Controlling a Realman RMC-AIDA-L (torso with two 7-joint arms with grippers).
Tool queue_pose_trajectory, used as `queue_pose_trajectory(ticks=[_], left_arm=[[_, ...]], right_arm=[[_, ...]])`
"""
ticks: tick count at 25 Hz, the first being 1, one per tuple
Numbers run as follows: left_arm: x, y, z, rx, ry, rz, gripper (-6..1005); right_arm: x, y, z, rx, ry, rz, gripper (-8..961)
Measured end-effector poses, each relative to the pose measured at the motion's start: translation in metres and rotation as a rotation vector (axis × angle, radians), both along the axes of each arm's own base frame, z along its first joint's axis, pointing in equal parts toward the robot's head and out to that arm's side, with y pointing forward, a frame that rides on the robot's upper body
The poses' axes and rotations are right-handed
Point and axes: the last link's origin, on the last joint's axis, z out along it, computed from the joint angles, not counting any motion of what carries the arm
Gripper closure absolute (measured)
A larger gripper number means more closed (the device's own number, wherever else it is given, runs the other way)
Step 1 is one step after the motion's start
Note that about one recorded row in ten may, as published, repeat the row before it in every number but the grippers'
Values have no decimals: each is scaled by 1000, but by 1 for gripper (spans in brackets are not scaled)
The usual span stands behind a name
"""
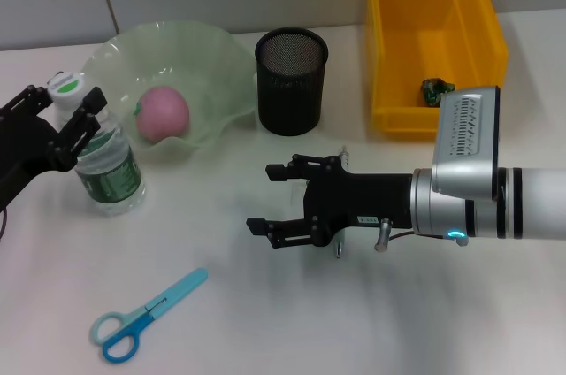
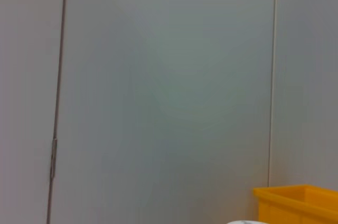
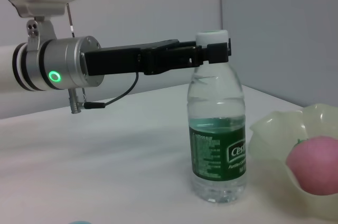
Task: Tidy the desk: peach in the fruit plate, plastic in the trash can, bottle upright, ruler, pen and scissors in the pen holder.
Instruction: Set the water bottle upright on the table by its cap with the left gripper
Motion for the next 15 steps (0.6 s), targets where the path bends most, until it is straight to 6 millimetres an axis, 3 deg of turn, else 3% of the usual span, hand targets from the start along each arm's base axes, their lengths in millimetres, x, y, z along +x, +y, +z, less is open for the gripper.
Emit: queue_pose_trajectory(ticks=[6,11,15], left_arm=[[0,2,0,-1,5,5,469],[0,2,0,-3,3,4,239],[0,1,0,-16,8,-4,201]], right_arm=[[1,2,0,7,-7,-4,122],[0,2,0,7,-7,-4,122],[0,2,0,7,-8,-4,122]])
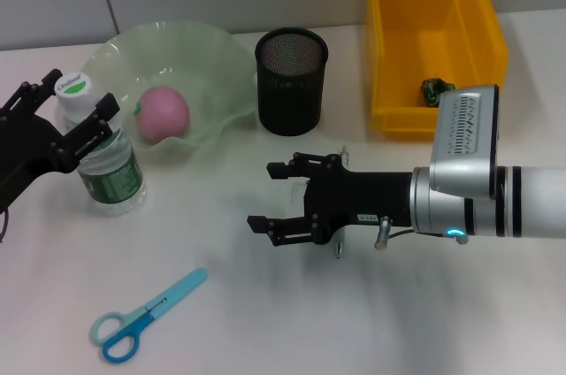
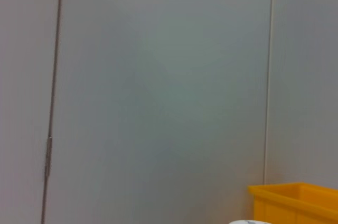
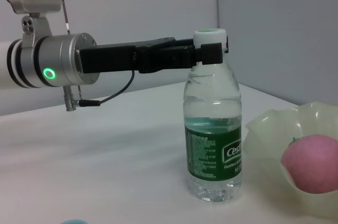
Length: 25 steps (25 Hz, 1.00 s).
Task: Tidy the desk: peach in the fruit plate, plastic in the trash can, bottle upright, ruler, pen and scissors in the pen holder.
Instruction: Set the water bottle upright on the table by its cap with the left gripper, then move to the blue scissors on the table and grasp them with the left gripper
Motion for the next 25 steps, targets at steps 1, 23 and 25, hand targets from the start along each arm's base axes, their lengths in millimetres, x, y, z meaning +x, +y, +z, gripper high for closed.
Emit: queue_pose_trajectory(ticks=[1,23,25], left_arm=[[0,0,0,-6,1,-2,191],[2,-49,53,-235,-76,-123,172],[2,-55,57,-261,-65,-127,172]], right_arm=[[0,0,0,0,0,0,122],[1,0,1,4,8,-9,123],[1,0,1,3,10,-12,123]])
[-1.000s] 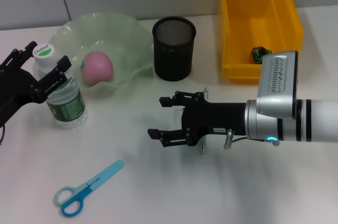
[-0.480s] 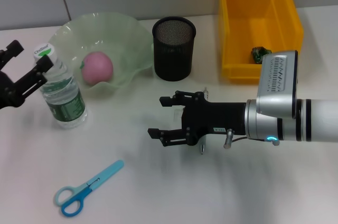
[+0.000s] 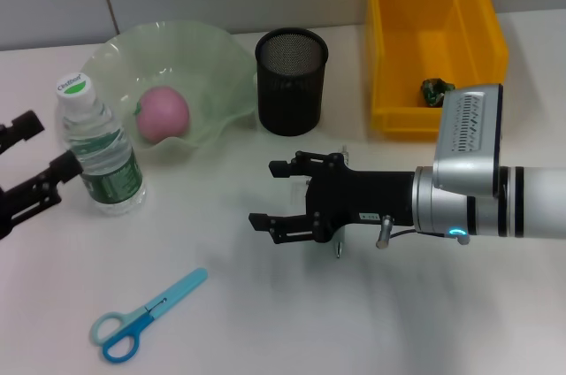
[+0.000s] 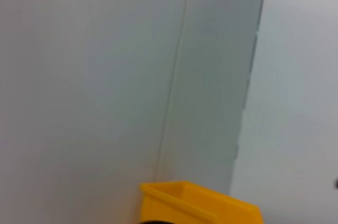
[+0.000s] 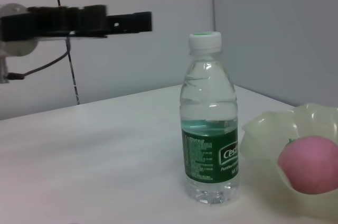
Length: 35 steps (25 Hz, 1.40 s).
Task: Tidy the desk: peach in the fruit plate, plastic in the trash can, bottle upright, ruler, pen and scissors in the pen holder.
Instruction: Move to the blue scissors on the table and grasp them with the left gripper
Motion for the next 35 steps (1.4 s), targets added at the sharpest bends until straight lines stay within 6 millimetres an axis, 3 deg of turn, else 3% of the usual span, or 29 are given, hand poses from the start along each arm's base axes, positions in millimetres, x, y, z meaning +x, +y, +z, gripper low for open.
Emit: queue_pose_trajectory(ticks=[9,15,20,27,35], left_arm=[[1,-12,-7,-143,53,-46,173],[8,-8,-19,-263,128,-59,173],[17,0,-21,-373,219,-57,176],[37,12,-11,-453,388,-62,181],[75,27,7,-488,601,-102,181]], right_arm=[[3,-7,1,-30,19,-13,123],[7,-19,18,-95,56,1,123],[16,-27,27,-167,-16,-1,123],[23,-29,31,-200,-51,-26,123],[23,-29,32,-207,-47,-39,124]])
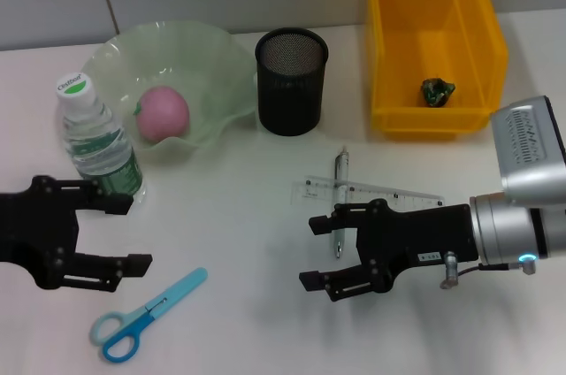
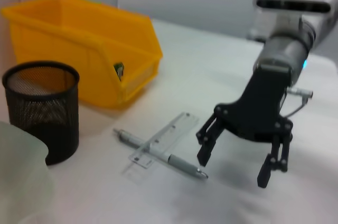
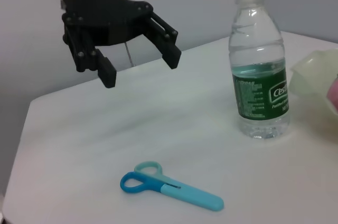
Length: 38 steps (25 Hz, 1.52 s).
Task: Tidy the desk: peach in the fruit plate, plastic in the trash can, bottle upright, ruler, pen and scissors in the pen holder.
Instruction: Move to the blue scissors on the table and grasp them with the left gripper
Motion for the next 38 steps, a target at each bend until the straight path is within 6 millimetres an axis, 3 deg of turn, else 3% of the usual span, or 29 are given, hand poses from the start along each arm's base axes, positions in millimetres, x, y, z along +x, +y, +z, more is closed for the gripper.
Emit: queue_pose_trajectory(ticks=[6,14,15,18,20,27,38], left_arm=[[27,10,3,-51,149,-39,182],[47,23,-9,-82,314,-59,183],[59,31,-19,-102,375,-49,184],[59,31,-19,-102,375,-49,184],[66,40,-38,-115,476,-6,185],[68,36,-58,-131,620,6,186],[70,36,-71,-149,683,28,186]], right_arm=[[-3,2,3,-27,-11,2,124],[-8,9,8,-52,-85,1,124],[-8,9,8,-54,-90,3,124],[-9,11,8,-54,-98,8,124],[-10,13,9,-50,-101,12,124],[-13,18,11,-49,-112,17,124],[-13,18,7,-69,-136,19,124]])
